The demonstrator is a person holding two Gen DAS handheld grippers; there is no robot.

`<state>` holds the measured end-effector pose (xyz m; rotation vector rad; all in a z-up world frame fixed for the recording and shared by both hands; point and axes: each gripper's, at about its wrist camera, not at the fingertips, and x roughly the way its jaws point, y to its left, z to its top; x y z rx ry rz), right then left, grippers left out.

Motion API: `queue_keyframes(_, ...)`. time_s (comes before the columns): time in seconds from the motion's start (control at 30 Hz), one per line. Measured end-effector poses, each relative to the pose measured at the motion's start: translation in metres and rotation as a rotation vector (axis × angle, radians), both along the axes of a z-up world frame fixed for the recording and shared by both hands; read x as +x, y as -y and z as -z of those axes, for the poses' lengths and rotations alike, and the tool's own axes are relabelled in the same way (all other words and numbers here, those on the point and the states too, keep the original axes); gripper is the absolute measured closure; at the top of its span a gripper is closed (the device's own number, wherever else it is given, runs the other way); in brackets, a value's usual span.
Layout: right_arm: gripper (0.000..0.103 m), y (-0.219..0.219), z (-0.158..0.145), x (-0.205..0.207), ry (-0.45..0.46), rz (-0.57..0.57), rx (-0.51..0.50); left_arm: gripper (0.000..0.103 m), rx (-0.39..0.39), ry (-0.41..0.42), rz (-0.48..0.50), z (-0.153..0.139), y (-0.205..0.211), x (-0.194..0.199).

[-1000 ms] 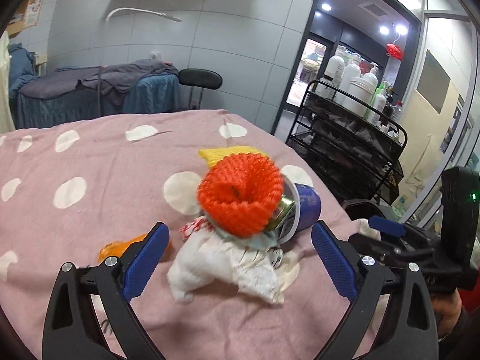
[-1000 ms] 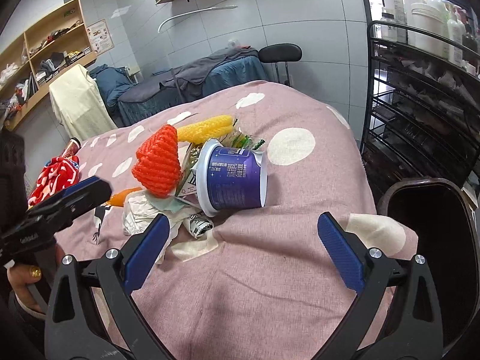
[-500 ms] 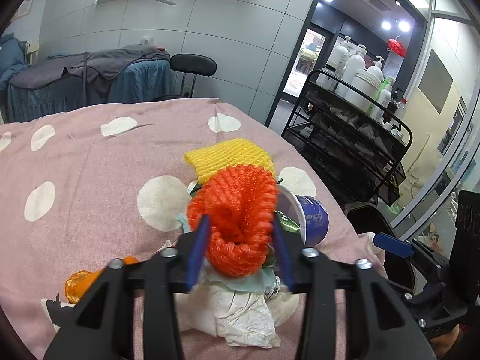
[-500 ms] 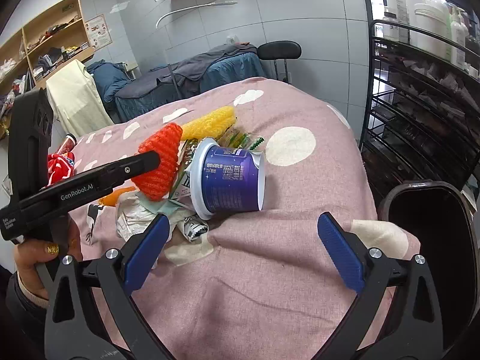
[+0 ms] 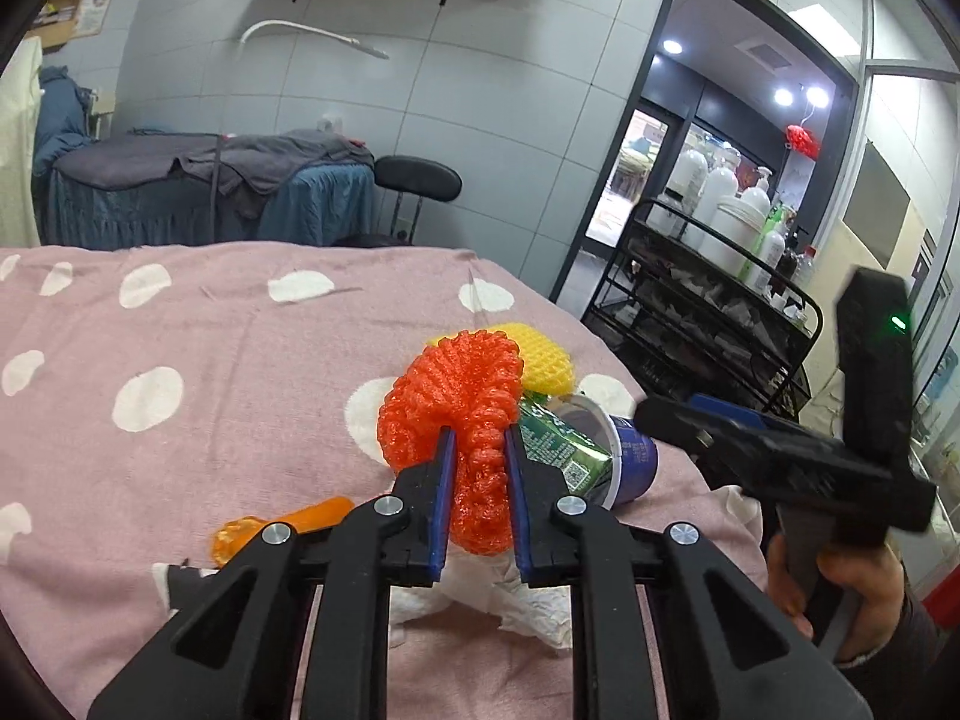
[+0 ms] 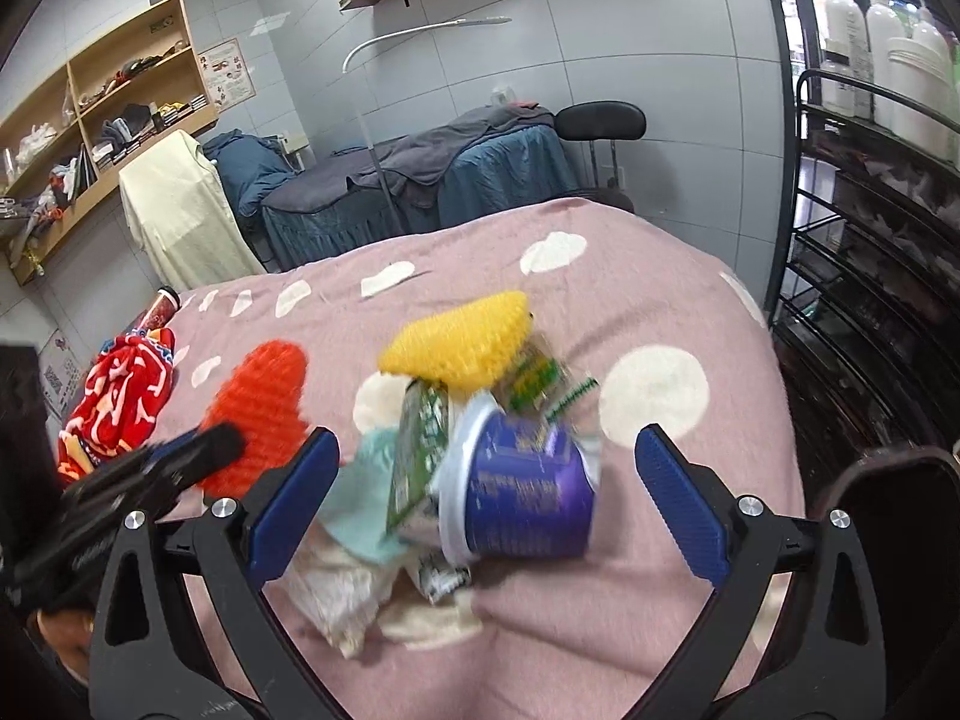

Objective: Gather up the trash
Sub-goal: 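Grasp the orange mesh net with the left tool while the right tool grasps the yellow mesh net, then carry both mesh nets over the brown bin and open both tools to drop them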

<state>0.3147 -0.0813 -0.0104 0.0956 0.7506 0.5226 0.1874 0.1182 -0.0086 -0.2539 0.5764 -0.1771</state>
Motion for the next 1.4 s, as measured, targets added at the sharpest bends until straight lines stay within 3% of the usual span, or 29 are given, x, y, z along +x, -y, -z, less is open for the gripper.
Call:
queue_keyframes(0.33,0.021,-0.042,0.018,0.08,-0.149,-0.018,0.017,0.086,-0.002,0.013,-0.034,-0.001,-0.015,-0.013)
queue_keyframes(0.43,0.037,-0.049,0.026,0.095,-0.208,-0.024,0.033,0.086,-0.004,0.008,-0.037,0.002,-0.018,-0.015)
queue_keyframes(0.47,0.048,-0.051,0.028,0.098,-0.221,-0.029,0.035,0.086,-0.006,0.006,-0.037,0.003,-0.019,-0.015)
queue_keyframes(0.6,0.077,-0.054,0.026,0.098,-0.201,-0.027,0.025,0.086,-0.013,0.006,-0.036,0.003,-0.019,-0.018)
queue_keyframes(0.67,0.085,-0.051,0.023,0.095,-0.186,-0.028,0.047,0.086,-0.016,0.008,-0.034,0.003,-0.019,-0.019)
queue_keyframes(1.17,0.088,-0.002,-0.04,-0.007,0.111,-0.002,0.057,0.086,-0.029,0.044,0.032,-0.009,0.013,-0.04)
queue_keyframes(1.4,0.088,0.048,-0.043,-0.056,0.166,0.065,0.014,0.086,-0.029,0.055,0.123,-0.012,0.048,-0.046)
